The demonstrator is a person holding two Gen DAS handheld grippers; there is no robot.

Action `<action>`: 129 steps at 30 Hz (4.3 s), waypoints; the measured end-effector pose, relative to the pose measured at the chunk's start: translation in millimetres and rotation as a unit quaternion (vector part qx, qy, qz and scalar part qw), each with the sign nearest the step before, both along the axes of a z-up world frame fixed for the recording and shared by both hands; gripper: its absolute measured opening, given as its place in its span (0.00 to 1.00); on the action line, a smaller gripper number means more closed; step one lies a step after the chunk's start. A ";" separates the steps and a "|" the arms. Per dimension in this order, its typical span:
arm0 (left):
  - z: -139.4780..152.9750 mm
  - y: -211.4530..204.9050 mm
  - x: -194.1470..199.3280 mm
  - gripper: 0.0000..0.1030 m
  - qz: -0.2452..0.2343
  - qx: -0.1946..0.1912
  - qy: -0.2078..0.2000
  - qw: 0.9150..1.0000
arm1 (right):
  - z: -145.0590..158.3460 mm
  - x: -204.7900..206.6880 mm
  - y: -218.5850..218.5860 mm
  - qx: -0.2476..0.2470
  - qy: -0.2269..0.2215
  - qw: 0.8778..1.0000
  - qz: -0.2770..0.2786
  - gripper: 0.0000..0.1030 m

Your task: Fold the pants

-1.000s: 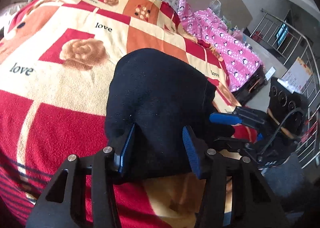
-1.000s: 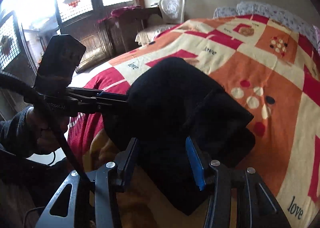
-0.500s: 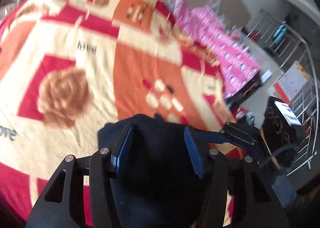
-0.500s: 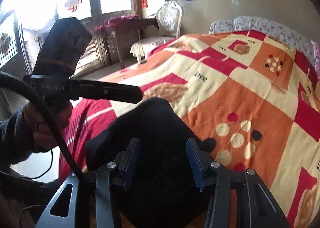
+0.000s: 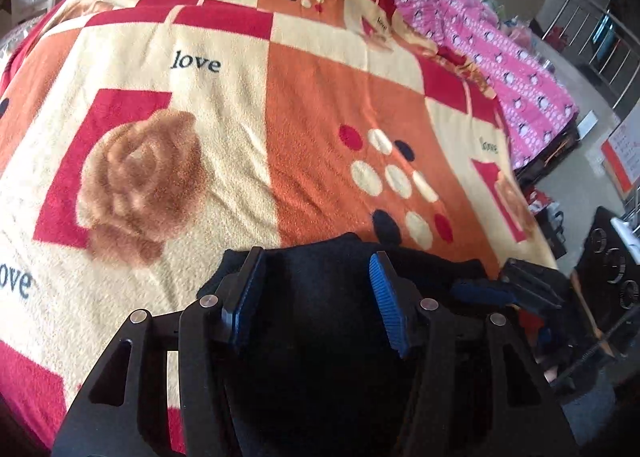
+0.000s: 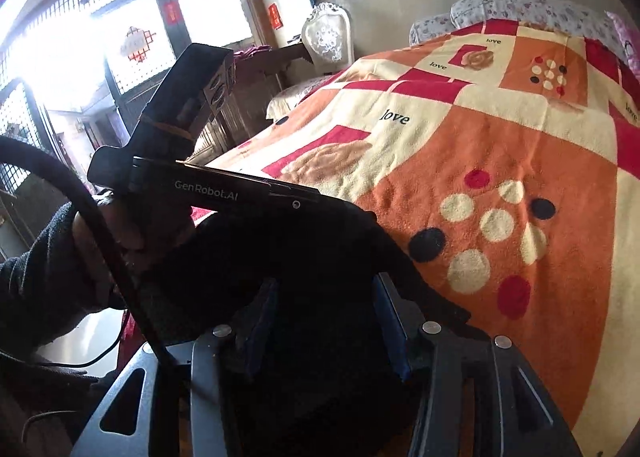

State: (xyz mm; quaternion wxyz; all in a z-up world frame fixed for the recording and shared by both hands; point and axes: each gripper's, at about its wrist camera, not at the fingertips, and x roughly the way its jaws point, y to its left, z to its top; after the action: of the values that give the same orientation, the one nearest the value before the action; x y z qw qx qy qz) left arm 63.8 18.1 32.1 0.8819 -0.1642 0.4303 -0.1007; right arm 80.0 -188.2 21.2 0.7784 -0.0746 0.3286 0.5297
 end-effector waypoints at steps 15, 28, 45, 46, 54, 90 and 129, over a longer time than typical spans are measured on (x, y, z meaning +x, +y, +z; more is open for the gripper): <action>4.1 28.0 -98.4 0.52 0.060 -0.004 -0.039 0.997 | 53.6 -12.9 67.5 -0.048 -0.059 0.996 0.052 0.46; -9.8 38.7 -68.0 0.52 0.045 -0.109 0.006 0.993 | 69.0 -9.9 14.2 -0.040 -0.052 0.996 -0.061 0.50; -27.1 43.9 -51.3 0.70 0.050 -0.222 0.023 0.973 | -16.1 -7.4 -57.7 0.098 0.232 0.945 -0.211 0.68; -26.5 42.4 -53.5 0.63 0.054 -0.211 0.021 0.976 | -15.7 -8.8 -55.5 0.098 0.221 0.948 -0.206 0.68; 6.9 2.3 -55.6 0.35 0.051 -0.038 -0.027 0.998 | 3.4 -23.0 -60.5 0.098 0.150 0.967 -0.179 0.37; 45.7 -52.7 26.2 0.77 0.131 0.137 -0.126 0.974 | 47.3 39.5 -110.4 0.057 -0.100 0.928 -0.354 0.53; -33.8 -97.6 -35.1 0.78 0.065 0.121 -0.044 0.990 | 18.6 -40.4 -90.0 0.020 -0.088 0.919 -0.383 0.54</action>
State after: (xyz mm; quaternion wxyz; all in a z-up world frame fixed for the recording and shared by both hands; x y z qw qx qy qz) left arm 28.7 -79.4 -1.7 0.9181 -0.0796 0.3883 0.0026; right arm 39.6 -278.2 39.9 0.9488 0.0262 0.2521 0.1884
